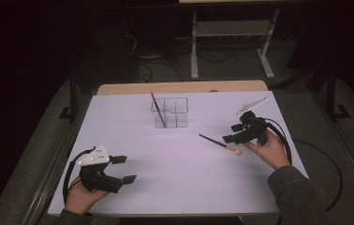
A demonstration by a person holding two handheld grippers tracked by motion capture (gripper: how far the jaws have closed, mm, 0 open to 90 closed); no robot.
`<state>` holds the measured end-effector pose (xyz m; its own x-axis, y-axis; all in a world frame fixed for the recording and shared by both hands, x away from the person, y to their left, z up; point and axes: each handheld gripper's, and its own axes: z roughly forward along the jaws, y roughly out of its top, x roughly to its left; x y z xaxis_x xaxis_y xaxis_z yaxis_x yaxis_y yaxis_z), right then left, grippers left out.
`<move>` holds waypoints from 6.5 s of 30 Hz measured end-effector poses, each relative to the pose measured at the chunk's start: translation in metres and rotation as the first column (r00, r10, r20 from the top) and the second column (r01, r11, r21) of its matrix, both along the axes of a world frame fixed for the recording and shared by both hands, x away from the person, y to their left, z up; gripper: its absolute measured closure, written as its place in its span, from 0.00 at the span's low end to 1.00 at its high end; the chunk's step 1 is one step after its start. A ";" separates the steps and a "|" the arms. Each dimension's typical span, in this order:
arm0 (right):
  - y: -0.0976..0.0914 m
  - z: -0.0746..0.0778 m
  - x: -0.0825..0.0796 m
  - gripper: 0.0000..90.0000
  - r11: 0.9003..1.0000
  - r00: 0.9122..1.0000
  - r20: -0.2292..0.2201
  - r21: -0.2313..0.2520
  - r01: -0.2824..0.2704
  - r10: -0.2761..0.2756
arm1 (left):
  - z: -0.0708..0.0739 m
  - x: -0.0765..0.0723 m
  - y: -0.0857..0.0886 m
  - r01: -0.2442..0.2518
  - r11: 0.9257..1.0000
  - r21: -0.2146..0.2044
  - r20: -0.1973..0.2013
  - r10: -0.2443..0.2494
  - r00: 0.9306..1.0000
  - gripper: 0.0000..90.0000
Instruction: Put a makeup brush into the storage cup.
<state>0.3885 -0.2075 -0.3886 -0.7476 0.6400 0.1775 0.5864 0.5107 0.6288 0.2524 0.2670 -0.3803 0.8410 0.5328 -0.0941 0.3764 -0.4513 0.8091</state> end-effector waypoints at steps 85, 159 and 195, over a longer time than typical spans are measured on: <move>0.032 -0.037 0.014 0.88 0.945 0.984 -0.092 -0.278 -0.174 0.155 | 0.001 0.000 -0.001 0.009 1.000 0.003 0.001 -0.009 1.000 0.24; 0.046 -0.012 0.015 0.92 0.902 0.966 -0.115 -0.347 -0.258 0.232 | -0.003 0.003 -0.002 0.008 1.000 -0.007 -0.010 -0.008 1.000 0.24; 0.084 0.009 -0.026 0.92 0.860 0.916 -0.063 -0.326 -0.393 0.395 | -0.001 0.002 -0.007 0.025 1.000 -0.015 -0.004 -0.025 1.000 0.24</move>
